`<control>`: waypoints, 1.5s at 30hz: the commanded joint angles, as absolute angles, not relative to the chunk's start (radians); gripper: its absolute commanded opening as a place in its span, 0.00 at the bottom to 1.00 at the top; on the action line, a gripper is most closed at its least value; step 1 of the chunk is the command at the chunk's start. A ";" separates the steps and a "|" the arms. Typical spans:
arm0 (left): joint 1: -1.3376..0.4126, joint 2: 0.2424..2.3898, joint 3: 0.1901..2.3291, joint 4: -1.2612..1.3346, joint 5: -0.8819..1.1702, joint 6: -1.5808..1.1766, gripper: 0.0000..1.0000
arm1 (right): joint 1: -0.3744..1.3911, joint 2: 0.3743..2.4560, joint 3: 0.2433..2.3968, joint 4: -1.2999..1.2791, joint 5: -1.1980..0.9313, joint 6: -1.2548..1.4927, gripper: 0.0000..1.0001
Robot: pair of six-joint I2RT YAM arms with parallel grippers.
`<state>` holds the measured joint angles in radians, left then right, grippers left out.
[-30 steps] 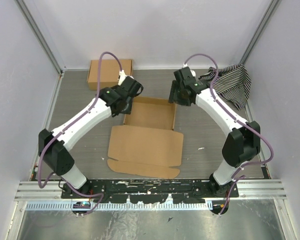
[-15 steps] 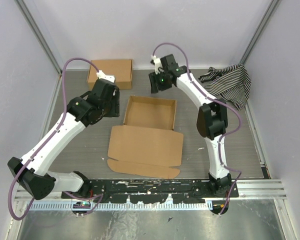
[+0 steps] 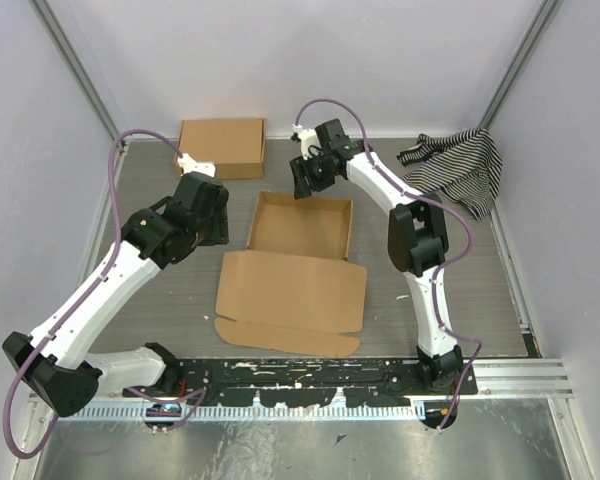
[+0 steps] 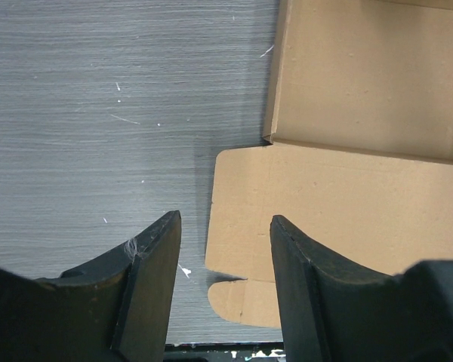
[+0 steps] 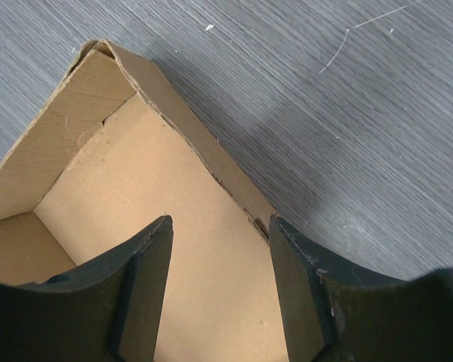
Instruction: Fold the paper box
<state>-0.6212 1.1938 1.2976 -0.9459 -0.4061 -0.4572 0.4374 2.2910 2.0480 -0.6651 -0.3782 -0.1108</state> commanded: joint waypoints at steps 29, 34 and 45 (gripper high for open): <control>-0.615 1.227 1.285 -0.914 -0.159 -0.454 0.55 | 0.553 1.643 1.205 -0.788 -0.083 0.558 0.39; -0.615 1.195 1.280 -0.903 -0.064 -0.481 0.59 | 0.698 1.448 1.138 -0.748 -0.222 0.781 0.65; -0.407 0.996 0.938 -0.599 0.313 -0.796 0.72 | 0.586 1.586 1.455 -0.840 0.154 0.297 0.71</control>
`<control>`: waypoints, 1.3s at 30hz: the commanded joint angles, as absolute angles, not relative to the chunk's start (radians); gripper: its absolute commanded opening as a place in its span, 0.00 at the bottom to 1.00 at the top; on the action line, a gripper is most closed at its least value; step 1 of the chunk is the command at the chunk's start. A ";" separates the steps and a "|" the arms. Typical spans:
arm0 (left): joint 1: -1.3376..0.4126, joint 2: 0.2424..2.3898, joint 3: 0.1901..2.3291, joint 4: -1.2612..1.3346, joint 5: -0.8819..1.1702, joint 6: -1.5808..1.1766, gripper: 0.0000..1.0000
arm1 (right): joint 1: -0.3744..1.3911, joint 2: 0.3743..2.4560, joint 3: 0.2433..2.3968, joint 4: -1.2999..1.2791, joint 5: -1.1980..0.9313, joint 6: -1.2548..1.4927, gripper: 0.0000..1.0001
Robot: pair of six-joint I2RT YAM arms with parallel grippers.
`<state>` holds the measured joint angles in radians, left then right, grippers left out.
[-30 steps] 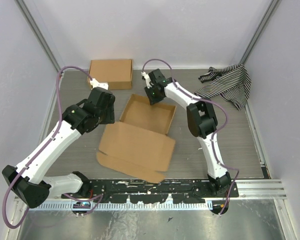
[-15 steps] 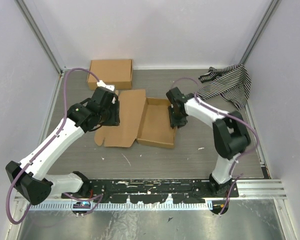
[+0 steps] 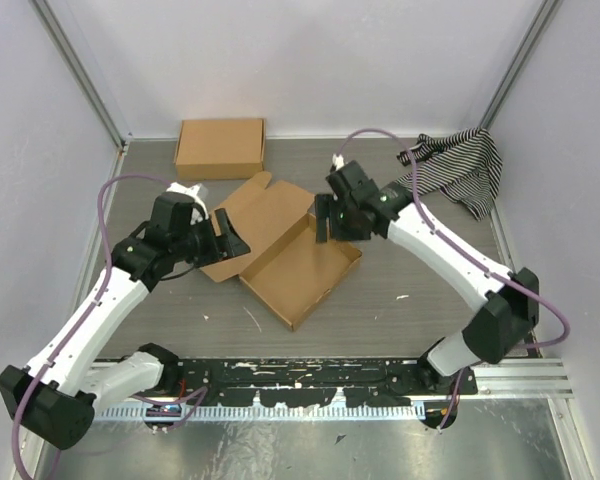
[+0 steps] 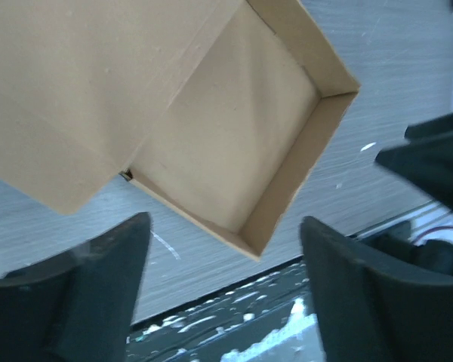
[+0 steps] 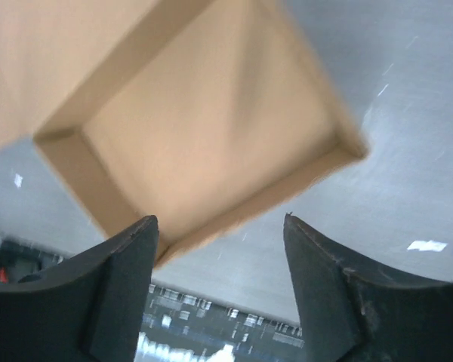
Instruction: Fold the paper box
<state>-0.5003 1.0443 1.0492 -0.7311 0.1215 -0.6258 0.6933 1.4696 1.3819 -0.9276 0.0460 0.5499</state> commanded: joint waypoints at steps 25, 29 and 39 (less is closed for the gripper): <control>-0.358 1.025 1.007 -0.875 -0.047 -0.712 0.55 | 0.476 2.029 1.594 -0.728 -0.056 0.166 0.33; -0.359 1.059 1.021 -0.871 -0.051 -0.696 0.54 | 0.476 1.952 1.468 -0.735 -0.004 0.194 0.12; -0.329 1.248 1.122 -0.829 -0.030 -0.578 0.70 | 0.500 1.613 1.134 -0.755 0.064 0.475 0.01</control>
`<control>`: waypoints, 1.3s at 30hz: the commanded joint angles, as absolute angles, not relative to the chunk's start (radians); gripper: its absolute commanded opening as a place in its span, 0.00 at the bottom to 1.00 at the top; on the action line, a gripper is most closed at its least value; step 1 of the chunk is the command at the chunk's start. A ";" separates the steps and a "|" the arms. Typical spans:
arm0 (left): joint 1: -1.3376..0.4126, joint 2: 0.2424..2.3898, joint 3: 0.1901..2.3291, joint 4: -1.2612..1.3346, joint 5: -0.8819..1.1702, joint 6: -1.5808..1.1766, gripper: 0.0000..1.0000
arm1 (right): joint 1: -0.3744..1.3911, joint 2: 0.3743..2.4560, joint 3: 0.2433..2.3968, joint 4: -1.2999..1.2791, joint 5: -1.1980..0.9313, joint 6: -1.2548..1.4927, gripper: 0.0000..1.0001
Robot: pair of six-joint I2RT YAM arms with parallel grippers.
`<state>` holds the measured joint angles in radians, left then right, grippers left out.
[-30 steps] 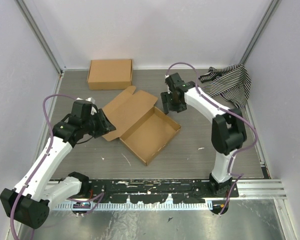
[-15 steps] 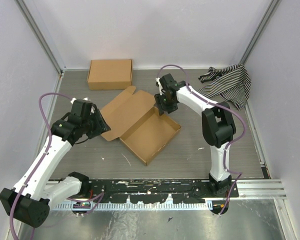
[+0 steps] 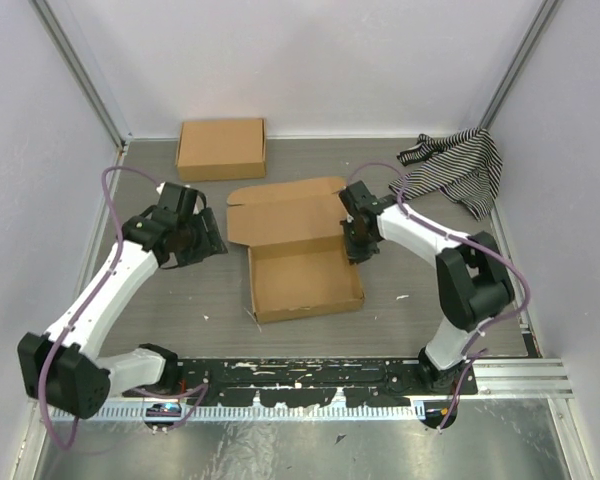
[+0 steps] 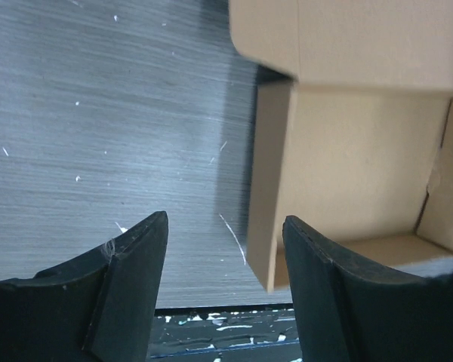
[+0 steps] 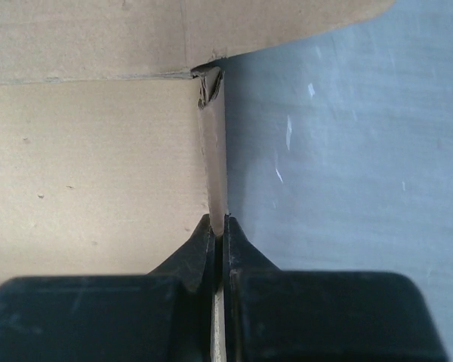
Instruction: Fold the paper box
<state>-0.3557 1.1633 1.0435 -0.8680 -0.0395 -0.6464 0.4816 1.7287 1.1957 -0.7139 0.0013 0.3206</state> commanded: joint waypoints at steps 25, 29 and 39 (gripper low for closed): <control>-0.204 2.024 1.791 -0.863 0.247 -0.523 0.60 | 0.073 1.881 1.630 -0.711 -0.307 0.328 0.80; -0.204 2.078 1.799 -0.861 0.246 -0.522 0.61 | 0.072 1.992 1.669 -0.693 -0.366 0.337 0.86; -0.204 2.189 1.844 -0.844 0.288 -0.527 0.59 | 0.072 2.102 1.658 -0.634 -0.447 0.336 0.73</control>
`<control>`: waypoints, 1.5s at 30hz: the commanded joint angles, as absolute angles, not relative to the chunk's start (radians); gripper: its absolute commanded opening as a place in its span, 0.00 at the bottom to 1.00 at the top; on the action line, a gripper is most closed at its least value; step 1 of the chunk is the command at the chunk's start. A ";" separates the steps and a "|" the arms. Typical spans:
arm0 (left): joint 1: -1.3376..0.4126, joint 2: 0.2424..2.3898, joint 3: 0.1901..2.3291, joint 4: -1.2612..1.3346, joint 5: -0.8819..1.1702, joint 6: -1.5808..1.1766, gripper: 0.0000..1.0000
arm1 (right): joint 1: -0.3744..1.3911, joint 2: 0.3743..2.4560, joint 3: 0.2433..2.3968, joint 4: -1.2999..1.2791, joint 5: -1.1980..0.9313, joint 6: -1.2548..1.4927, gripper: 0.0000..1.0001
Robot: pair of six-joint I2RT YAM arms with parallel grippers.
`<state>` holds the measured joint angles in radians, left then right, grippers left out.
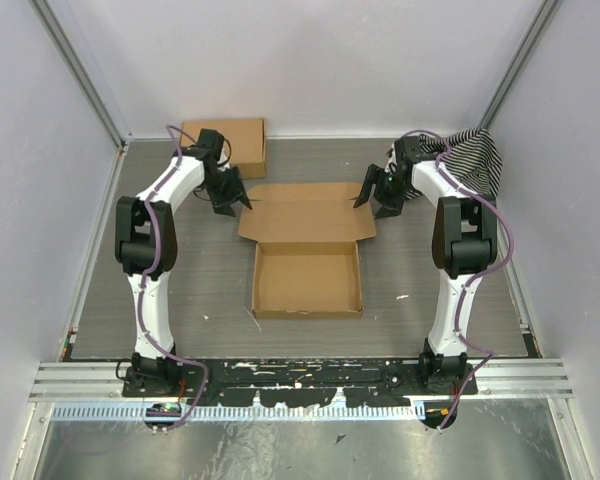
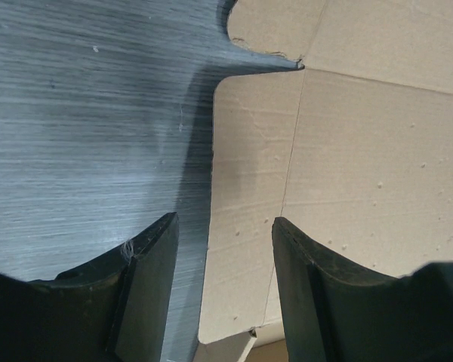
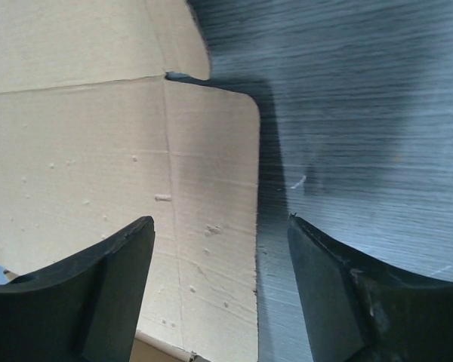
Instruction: Fold the paper box
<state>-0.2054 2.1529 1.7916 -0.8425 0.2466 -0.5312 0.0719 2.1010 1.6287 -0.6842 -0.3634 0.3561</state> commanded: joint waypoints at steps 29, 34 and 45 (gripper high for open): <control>-0.264 2.271 2.019 -0.866 0.347 -0.520 0.48 | 0.189 2.118 1.853 -0.844 -0.286 0.239 0.35; -0.291 2.328 2.127 -0.964 0.292 -0.472 0.46 | 0.208 2.135 1.875 -0.862 -0.263 0.236 0.34; -0.335 2.429 2.312 -1.142 0.171 -0.384 0.30 | 0.232 2.184 1.960 -0.925 -0.180 0.238 0.29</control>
<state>-0.3332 2.4115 2.2707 -1.0645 0.2070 -0.4297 0.2188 2.1857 1.8996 -0.9005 -0.2211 0.2436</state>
